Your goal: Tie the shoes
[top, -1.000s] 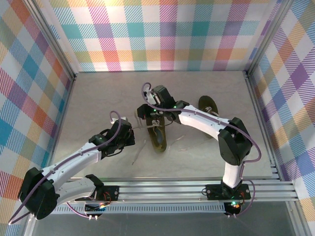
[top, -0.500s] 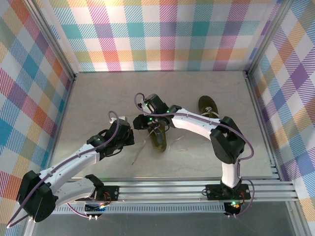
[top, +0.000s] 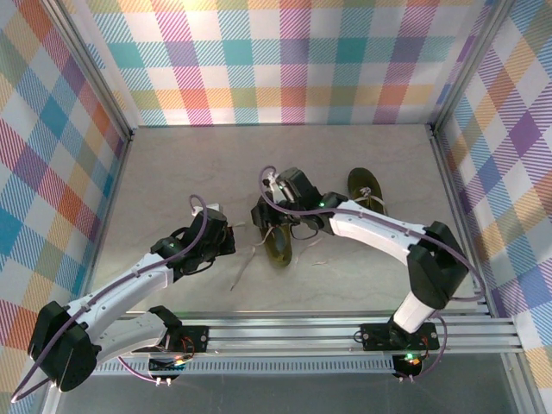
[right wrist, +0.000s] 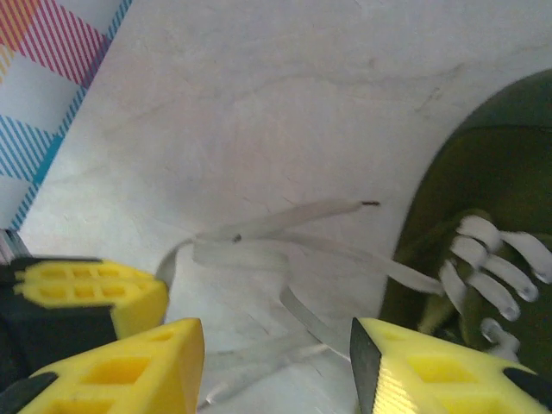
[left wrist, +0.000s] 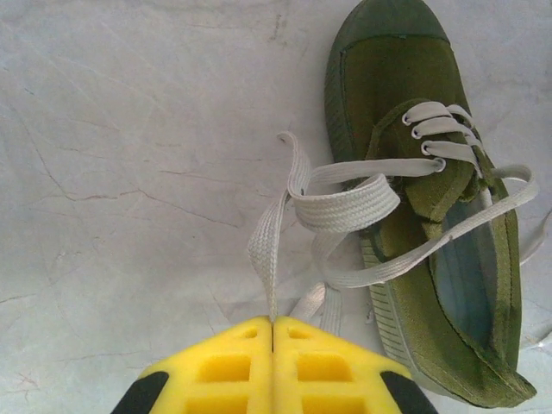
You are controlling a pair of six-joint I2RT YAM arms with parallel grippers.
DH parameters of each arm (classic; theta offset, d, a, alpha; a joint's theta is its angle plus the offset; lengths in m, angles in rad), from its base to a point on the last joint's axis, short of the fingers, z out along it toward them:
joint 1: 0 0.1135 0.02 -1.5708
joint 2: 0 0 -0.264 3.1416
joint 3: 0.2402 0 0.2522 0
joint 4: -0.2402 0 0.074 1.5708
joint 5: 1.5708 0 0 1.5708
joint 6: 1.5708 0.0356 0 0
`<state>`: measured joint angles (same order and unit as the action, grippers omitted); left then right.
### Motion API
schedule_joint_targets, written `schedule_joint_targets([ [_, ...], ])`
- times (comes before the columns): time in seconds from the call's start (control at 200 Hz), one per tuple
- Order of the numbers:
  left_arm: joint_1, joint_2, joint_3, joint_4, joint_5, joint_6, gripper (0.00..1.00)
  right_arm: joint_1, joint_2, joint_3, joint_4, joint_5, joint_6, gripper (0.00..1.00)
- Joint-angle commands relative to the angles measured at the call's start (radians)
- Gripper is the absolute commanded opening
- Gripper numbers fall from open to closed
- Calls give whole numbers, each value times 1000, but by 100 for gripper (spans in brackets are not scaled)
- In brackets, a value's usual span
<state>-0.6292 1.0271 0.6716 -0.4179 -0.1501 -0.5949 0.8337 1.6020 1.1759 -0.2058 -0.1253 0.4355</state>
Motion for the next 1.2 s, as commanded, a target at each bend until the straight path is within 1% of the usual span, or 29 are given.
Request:
schedule_joint_targets([
  [0.0,22,-11,55,-40,36,-32,0,-2,-106,-113,110,-65,-87,49],
  [0.04,31,-5,72,-57,44,-43,0,2,-139,-158,142,-89,-78,49],
  [0.12,51,13,100,-88,58,-74,0,25,-182,-233,181,-90,-35,49],
  [0.24,71,34,138,-119,79,-109,0,108,-201,-288,208,-6,49,48],
  [0.3,78,41,152,-125,89,-113,0,157,-194,-310,239,49,92,46],
  [0.455,97,60,190,-173,91,-116,0,221,-115,-307,293,96,156,45],
  [0.6,112,46,191,-185,92,-116,0,231,-43,-301,303,186,237,44],
  [0.695,125,38,189,-183,101,-121,0,230,27,-264,310,150,253,45],
  [0.765,134,35,194,-186,108,-118,0,231,74,-249,347,118,269,47],
  [0.92,147,35,210,-193,120,-109,0,234,144,-221,393,97,275,49],
  [0.965,149,37,213,-193,126,-108,0,234,162,-215,414,93,272,51],
  [1.08,154,39,215,-190,133,-106,0,236,212,-191,445,108,269,51],
  [1.195,156,31,213,-191,137,-105,0,236,250,-169,437,182,271,50],
])
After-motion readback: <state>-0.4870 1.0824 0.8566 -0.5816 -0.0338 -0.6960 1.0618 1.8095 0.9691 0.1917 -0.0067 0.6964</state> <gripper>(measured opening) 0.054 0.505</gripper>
